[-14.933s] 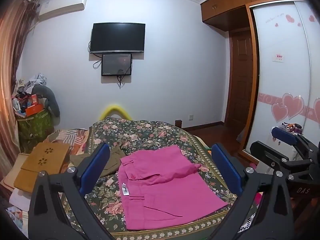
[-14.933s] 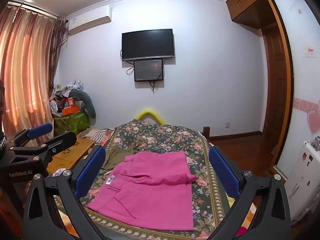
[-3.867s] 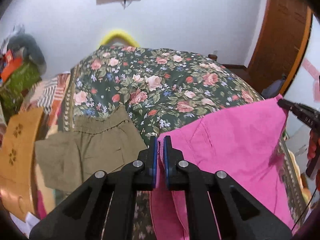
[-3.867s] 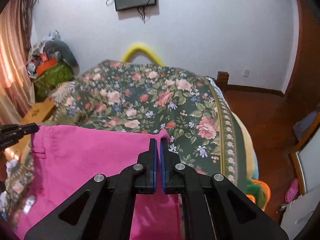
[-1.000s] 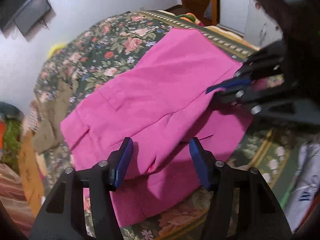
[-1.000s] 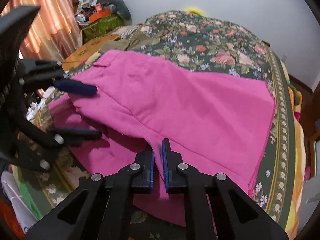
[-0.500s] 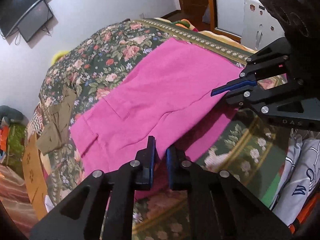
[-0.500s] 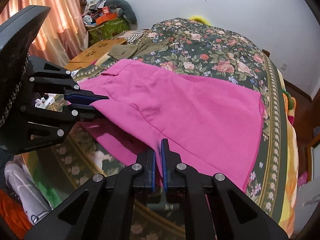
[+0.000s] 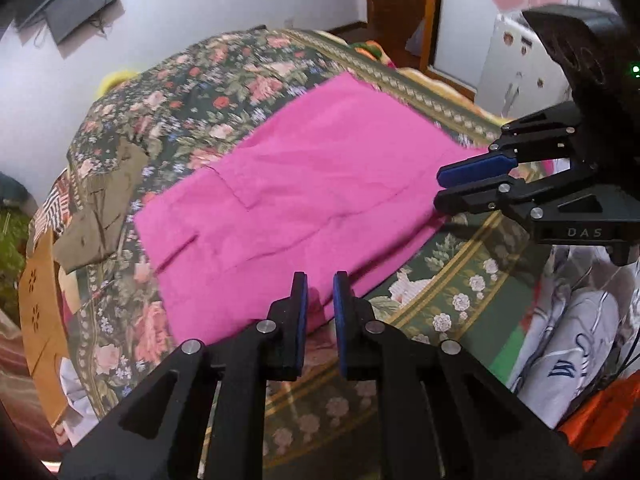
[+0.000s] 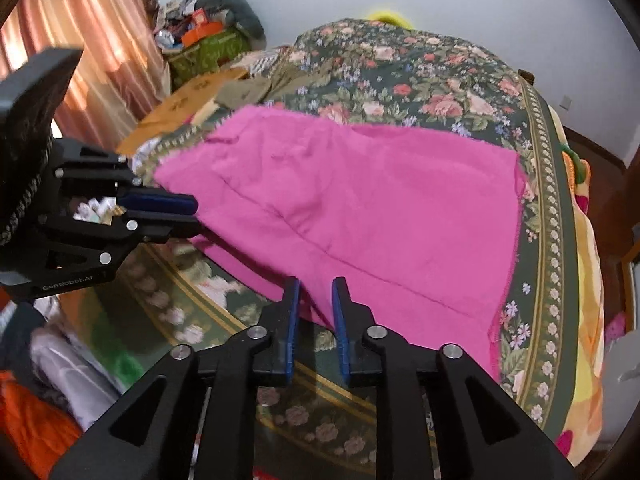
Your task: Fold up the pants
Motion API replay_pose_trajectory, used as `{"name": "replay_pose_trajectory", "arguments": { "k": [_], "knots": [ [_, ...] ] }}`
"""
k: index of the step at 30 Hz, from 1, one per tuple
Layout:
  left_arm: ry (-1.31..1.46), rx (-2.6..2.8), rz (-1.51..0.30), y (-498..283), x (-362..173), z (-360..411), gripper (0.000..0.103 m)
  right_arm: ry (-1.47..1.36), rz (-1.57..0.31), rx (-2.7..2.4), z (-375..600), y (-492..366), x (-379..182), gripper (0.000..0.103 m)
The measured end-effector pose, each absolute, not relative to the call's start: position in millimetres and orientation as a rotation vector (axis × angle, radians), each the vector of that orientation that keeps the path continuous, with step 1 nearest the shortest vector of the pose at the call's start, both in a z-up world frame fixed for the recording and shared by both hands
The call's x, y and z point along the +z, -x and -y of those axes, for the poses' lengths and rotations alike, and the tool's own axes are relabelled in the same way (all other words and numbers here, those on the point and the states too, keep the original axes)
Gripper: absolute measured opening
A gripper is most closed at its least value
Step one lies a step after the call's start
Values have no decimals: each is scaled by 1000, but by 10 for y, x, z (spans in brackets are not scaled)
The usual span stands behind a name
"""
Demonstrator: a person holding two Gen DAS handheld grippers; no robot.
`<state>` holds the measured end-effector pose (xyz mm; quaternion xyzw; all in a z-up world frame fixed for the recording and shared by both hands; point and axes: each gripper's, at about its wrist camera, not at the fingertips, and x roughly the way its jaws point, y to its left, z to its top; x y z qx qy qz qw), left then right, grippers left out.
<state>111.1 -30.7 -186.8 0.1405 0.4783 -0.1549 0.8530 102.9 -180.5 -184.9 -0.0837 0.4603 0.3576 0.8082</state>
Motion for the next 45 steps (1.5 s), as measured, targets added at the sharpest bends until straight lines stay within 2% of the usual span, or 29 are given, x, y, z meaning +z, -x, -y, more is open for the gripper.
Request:
{"name": "replay_pose_trajectory", "arguments": {
  "k": [2,7,13,21,25,29,45],
  "knots": [
    [-260,-325,-994,-1123,-1784,245,13,153,-955,766,1815,-1046,-1749,28],
    [-206,-273,-978,-1264,-1724,117,16,106,-932,752,1750,-1145,-1703,28],
    [-144,-223,-1061,-1422,-2029,-40,16,83,-1018,716,1670,-1267,-1989,28],
    [-111,-214,-1050,-1259,-2099,-212,16,142,-1025,663,1928,-1173,-2150,28],
    [-78,-198,-1044,-1206,-2092,-345,31,133,-1038,621,2143,-1154,-2145,28],
    [-31,-188,-1034,-1148,-2082,-457,37,116,-1047,568,2345,-1138,-2158,29],
    [25,-88,-1043,-1045,-2080,-806,41,98,-1063,510,2555,-1185,-2096,31]
  ]
}}
